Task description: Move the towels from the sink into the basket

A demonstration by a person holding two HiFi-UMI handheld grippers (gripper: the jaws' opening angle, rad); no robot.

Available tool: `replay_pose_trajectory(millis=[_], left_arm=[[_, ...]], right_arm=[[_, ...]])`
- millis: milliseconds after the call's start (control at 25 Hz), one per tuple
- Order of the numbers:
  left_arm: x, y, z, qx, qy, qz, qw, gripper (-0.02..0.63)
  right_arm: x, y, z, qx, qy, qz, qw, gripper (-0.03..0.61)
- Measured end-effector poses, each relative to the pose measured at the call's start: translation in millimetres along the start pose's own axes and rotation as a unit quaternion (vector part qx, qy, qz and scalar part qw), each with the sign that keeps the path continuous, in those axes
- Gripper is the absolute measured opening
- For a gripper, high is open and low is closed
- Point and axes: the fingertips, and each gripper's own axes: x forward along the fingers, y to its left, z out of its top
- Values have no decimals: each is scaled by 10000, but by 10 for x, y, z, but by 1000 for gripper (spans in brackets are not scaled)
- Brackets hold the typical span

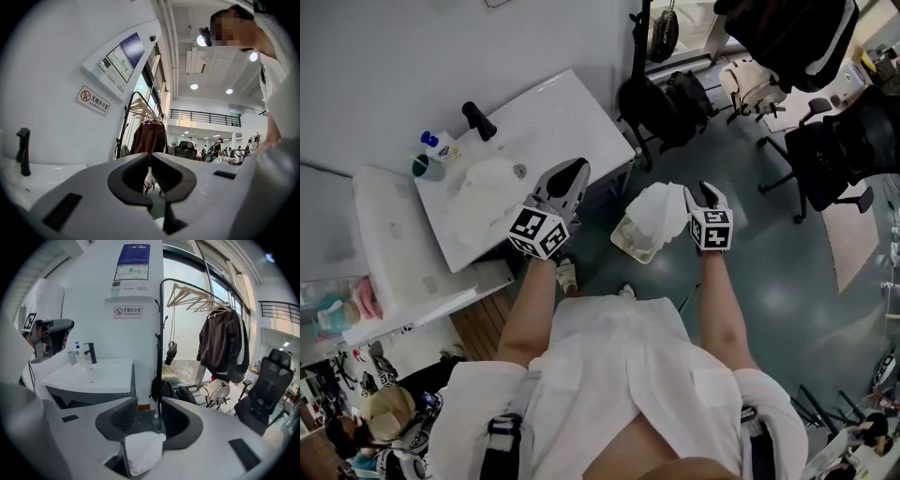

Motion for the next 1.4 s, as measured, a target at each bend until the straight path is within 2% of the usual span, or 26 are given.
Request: replay_pose_trajectory(millis=[240, 440, 600, 1080, 1400], left_arm=[[4, 26, 190, 72, -242, 73, 9997, 26], [-78, 39, 299, 127, -361, 190, 9991, 26], [-201, 55, 350, 175, -412, 321, 9985, 26], [-639, 201, 450, 200, -545, 762, 9954, 26], [-1145, 582, 522, 236, -573, 1189, 9910, 26]], right_arm=[[-262, 119, 508, 66, -889, 341, 9954, 175], [-539, 288, 876, -107, -1586, 735, 9846, 175], [-716, 427, 1067, -221, -1924, 948, 9765, 176], [-816, 852, 1521, -647, -2302, 1420, 9605, 176], [-567, 1541, 1732, -905, -2283, 1994, 9486, 178]])
